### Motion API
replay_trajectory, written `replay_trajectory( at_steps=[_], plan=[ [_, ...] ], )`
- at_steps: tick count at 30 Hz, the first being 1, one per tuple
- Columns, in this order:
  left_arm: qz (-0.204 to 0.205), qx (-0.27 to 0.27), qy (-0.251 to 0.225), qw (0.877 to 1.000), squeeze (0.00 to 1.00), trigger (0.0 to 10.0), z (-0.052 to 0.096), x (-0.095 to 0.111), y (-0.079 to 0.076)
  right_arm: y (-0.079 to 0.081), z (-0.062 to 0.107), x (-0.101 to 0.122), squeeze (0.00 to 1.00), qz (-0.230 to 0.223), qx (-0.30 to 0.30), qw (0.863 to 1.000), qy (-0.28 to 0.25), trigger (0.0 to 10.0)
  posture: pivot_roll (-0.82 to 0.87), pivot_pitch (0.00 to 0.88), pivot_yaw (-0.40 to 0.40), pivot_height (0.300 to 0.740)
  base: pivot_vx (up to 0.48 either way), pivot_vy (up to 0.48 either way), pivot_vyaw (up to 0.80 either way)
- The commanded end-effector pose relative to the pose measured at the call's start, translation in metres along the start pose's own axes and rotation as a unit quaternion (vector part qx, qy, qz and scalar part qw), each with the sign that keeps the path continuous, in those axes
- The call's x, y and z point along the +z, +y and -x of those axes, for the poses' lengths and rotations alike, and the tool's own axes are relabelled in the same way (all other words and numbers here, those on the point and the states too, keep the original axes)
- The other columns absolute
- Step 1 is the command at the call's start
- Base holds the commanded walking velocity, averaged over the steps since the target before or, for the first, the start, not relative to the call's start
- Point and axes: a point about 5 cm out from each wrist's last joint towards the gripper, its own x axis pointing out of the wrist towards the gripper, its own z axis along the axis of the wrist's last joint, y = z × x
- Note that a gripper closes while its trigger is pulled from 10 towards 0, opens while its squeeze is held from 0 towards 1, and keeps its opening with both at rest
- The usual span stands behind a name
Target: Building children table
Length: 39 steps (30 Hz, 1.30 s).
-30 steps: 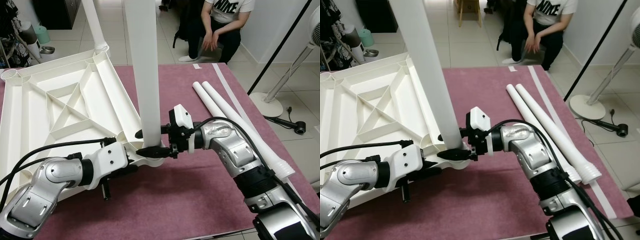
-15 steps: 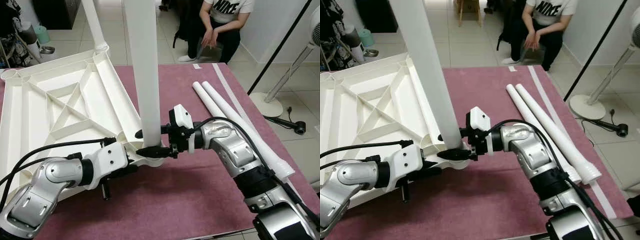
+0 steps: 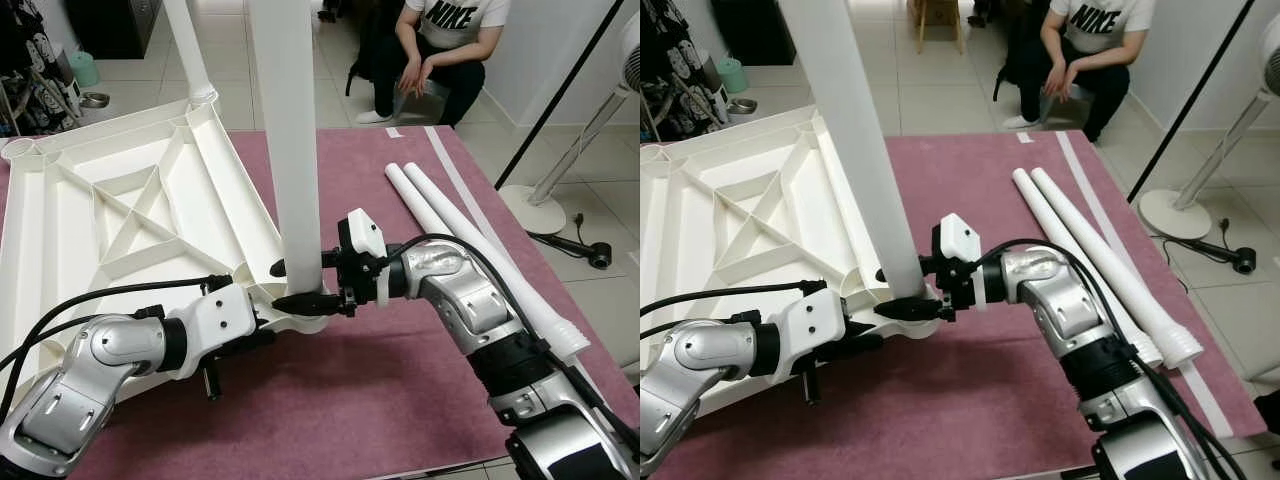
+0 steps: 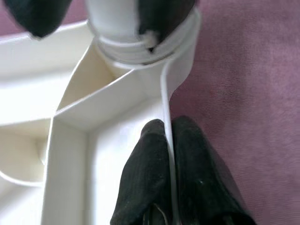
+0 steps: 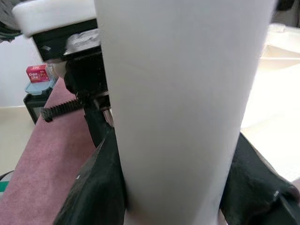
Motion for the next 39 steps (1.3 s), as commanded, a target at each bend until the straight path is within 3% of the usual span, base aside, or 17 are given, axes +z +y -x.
replay_trajectory(
  at_steps=[1, 3, 4, 5, 6, 7, 14, 15, 16, 17, 20, 22, 27, 31, 32, 39],
  plan=[
    [-0.118, -0.001, -0.092, 0.989, 0.0, 10.0, 0.005, 0.028, -0.006, 0.0, 0.001, 0.007, 0.0, 0.005, 0.007, 1.0, -0.009, 0.0, 0.13, 0.0, -0.036, 0.74, 0.0, 0.0, 0.0],
    [-0.118, -0.001, -0.092, 0.989, 0.0, 10.0, 0.005, 0.028, -0.006, 0.0, 0.001, 0.007, 0.0, 0.005, 0.007, 1.0, -0.009, 0.0, 0.13, 0.0, -0.036, 0.74, 0.0, 0.0, 0.0],
    [-0.115, 0.051, -0.089, 0.988, 0.0, 10.0, -0.015, 0.034, 0.008, -0.017, -0.015, -0.009, 0.0, 0.009, -0.168, 0.986, 0.014, 10.0, 0.1, 0.0, 0.0, 0.74, 0.0, 0.0, 0.0],
    [-0.116, 0.08, -0.084, 0.986, 0.0, 10.0, -0.028, 0.039, 0.017, -0.024, -0.023, -0.019, 0.0, 0.014, -0.272, 0.962, 0.03, 10.0, 0.1, 0.0, 0.0, 0.74, 0.0, 0.0, 0.0],
    [-0.116, 0.08, -0.084, 0.986, 0.0, 10.0, -0.028, 0.039, 0.017, -0.024, -0.023, -0.019, 0.0, 0.014, -0.272, 0.962, 0.03, 10.0, 0.1, 0.0, 0.0, 0.74, 0.0, 0.0, 0.0],
    [-0.119, 0.105, -0.075, 0.984, 0.0, 10.0, -0.041, 0.043, 0.023, -0.028, -0.03, -0.027, 0.0, 0.02, -0.366, 0.929, 0.044, 10.0, 0.1, 0.0, 0.0, 0.74, 0.0, 0.0, 0.0],
    [-0.125, 0.094, -0.053, 0.986, 0.0, 10.0, -0.043, 0.037, 0.02, -0.026, -0.03, -0.029, 0.0, 0.019, -0.354, 0.934, 0.044, 10.0, 0.1, 0.0, 0.0, 0.74, 0.0, 0.0, 0.0],
    [-0.125, 0.087, -0.049, 0.987, 0.73, 10.0, -0.044, 0.035, 0.017, -0.024, -0.03, -0.031, 0.0, 0.018, -0.35, 0.935, 0.045, 10.0, 0.1, 0.0, 0.0, 0.74, 0.0, 0.0, 0.0],
    [-0.125, 0.083, -0.047, 0.988, 0.73, 10.0, -0.044, 0.033, 0.015, -0.024, -0.03, -0.031, 0.0, 0.017, -0.348, 0.936, 0.045, 10.0, 0.1, 0.0, 0.0, 0.74, 0.0, 0.0, 0.0],
    [-0.128, 0.073, -0.041, 0.988, 1.0, 10.0, -0.044, 0.031, 0.013, -0.021, -0.029, -0.032, 0.0, 0.016, -0.341, 0.939, 0.045, 10.0, 0.1, 0.0, 0.0, 0.74, 0.0, 0.0, 0.0],
    [-0.131, 0.058, -0.032, 0.989, 1.0, 10.0, -0.043, 0.027, 0.009, -0.018, -0.029, -0.033, 0.0, 0.015, -0.332, 0.942, 0.045, 10.0, 0.1, 0.0, 0.0, 0.74, 0.0, 0.0, 0.0],
    [-0.126, 0.047, -0.022, 0.991, 1.0, 10.0, -0.045, 0.026, 0.007, -0.017, -0.03, -0.038, 0.0, 0.023, -0.352, 0.935, 0.048, 10.0, 0.1, 0.0, 0.0, 0.74, 0.0, 0.0, 0.0],
    [-0.121, 0.047, -0.021, 0.991, 1.0, 10.0, -0.045, 0.027, 0.007, -0.018, -0.029, -0.039, 0.0, 0.023, -0.356, 0.933, 0.048, 10.0, 0.1, 0.0, 0.0, 0.74, 0.0, 0.0, 0.0],
    [-0.095, 0.054, -0.054, 0.993, 1.0, 10.0, -0.036, 0.035, 0.009, -0.018, -0.023, -0.034, 0.0, 0.016, -0.352, 0.935, 0.025, 10.0, 0.1, 0.0, 0.0, 0.74, 0.0, 0.0, 0.0],
    [-0.093, 0.053, -0.061, 0.992, 0.0, 10.0, -0.032, 0.036, 0.01, -0.017, -0.022, -0.031, 0.0, 0.015, -0.343, 0.939, 0.016, 10.0, 0.1, 0.0, 0.0, 0.74, 0.0, 0.0, 0.0],
    [-0.092, 0.052, -0.065, 0.992, 0.0, 10.0, -0.03, 0.037, 0.01, -0.015, -0.022, -0.029, 0.0, 0.015, -0.338, 0.941, 0.009, 10.0, 0.1, 0.0, -0.004, 0.74, 0.0, 0.0, 0.0]
  ],
)
